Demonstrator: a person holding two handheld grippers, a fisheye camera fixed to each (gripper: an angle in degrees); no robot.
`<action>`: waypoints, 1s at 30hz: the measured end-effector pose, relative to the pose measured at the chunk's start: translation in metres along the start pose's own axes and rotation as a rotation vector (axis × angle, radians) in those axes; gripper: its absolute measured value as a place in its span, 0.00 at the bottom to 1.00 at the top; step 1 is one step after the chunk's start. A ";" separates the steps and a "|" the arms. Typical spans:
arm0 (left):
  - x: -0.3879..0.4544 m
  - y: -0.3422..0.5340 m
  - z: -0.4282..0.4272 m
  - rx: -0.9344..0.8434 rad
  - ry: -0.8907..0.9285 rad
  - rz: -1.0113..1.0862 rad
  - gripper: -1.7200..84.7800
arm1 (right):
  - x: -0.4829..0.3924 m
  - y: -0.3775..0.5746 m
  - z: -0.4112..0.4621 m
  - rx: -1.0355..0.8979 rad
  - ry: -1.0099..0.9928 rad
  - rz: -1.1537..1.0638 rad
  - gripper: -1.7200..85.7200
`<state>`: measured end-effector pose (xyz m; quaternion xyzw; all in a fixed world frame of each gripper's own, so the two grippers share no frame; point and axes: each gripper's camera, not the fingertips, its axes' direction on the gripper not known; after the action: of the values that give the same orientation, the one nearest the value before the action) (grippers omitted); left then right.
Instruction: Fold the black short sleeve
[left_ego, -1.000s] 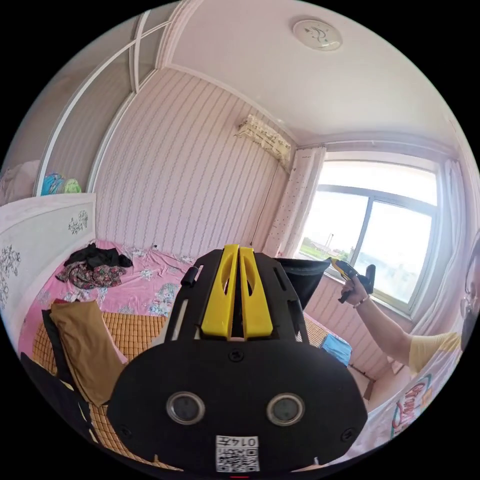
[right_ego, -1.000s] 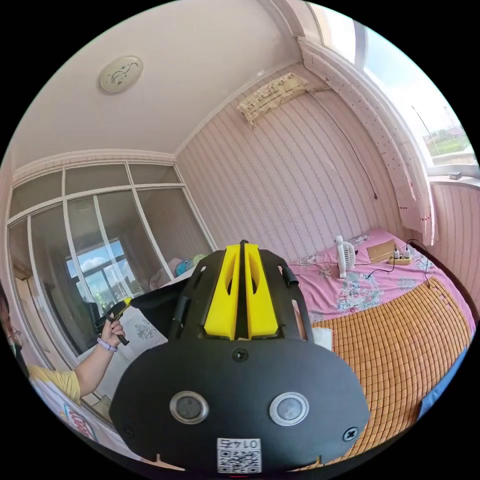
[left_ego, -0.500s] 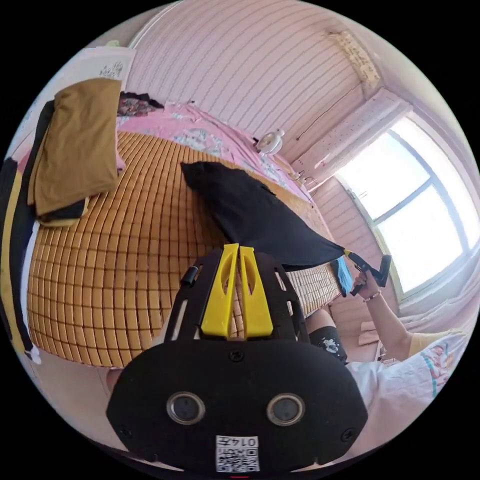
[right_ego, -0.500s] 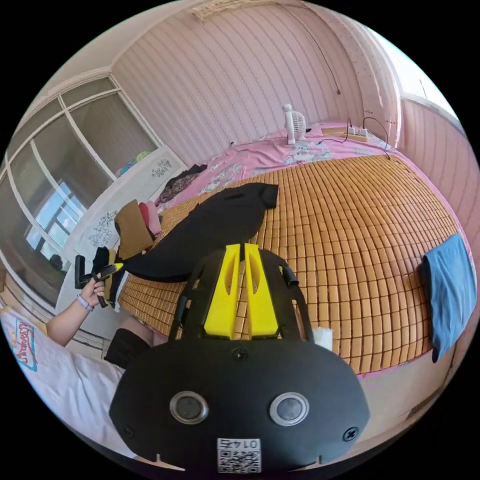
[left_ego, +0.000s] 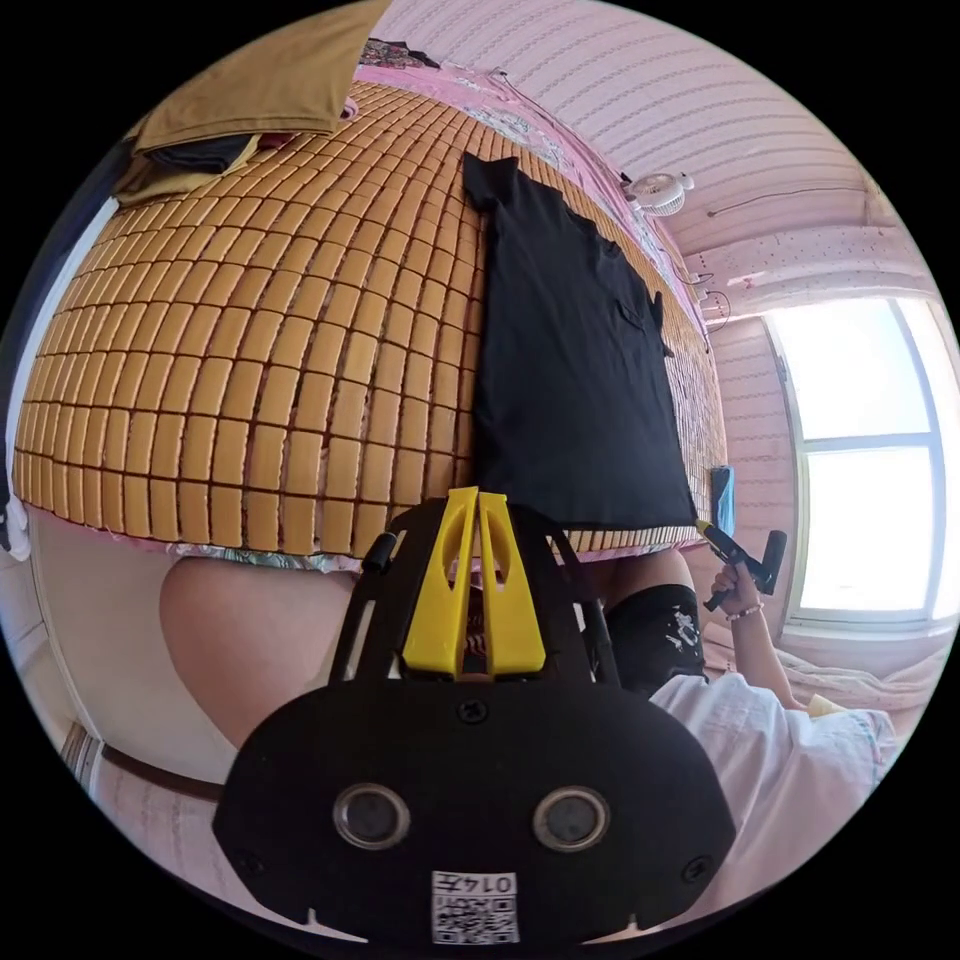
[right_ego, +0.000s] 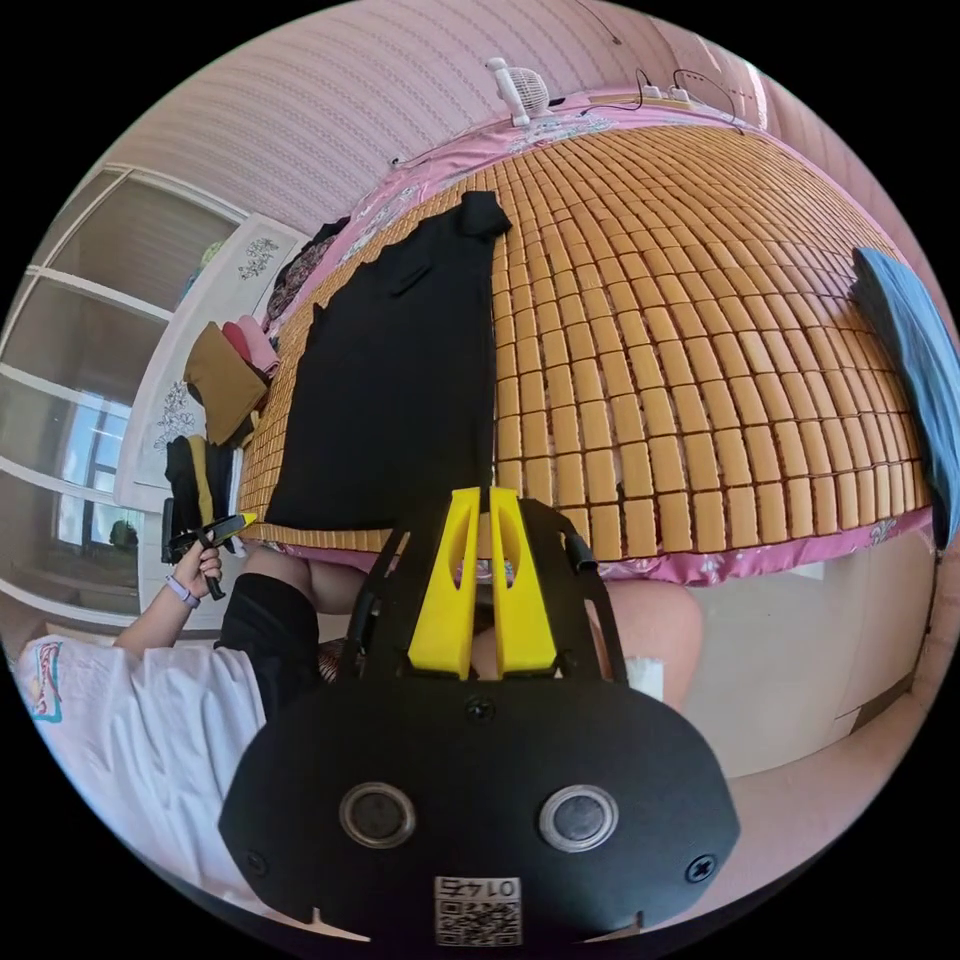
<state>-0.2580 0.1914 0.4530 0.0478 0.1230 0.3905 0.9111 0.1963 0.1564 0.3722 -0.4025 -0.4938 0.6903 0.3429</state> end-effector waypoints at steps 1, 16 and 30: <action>-0.001 -0.001 0.001 -0.008 0.000 -0.007 0.01 | 0.006 0.003 0.003 -0.021 0.009 0.033 0.04; 0.035 -0.052 0.045 -0.031 -0.088 0.105 0.11 | 0.013 0.016 0.091 -0.137 0.391 -0.115 0.09; 0.035 -0.037 0.066 -0.104 -0.212 0.167 0.01 | 0.036 0.075 0.119 -0.219 0.443 -0.179 0.02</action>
<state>-0.1912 0.1918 0.5030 0.0518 0.0013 0.4634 0.8846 0.0680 0.1183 0.3150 -0.5333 -0.5122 0.4947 0.4568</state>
